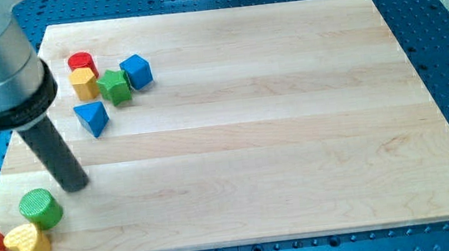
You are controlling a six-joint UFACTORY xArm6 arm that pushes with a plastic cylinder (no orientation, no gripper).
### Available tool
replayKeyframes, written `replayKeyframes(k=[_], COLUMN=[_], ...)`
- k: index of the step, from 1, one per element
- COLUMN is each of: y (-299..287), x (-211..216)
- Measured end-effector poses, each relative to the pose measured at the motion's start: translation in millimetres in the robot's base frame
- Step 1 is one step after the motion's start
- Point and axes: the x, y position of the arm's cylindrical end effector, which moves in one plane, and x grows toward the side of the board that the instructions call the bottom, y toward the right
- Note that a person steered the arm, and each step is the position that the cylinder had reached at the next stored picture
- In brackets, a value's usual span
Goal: Move your arm diagonally bottom right to the triangle
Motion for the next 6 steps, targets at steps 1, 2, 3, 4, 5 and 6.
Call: replayKeyframes(k=[1, 2, 3, 4, 5, 6], y=[-15.0, -67.7, -108.9, -108.7, -99.9, -79.6], x=[-16.4, -16.4, -16.9, -18.1, -51.2, -88.8])
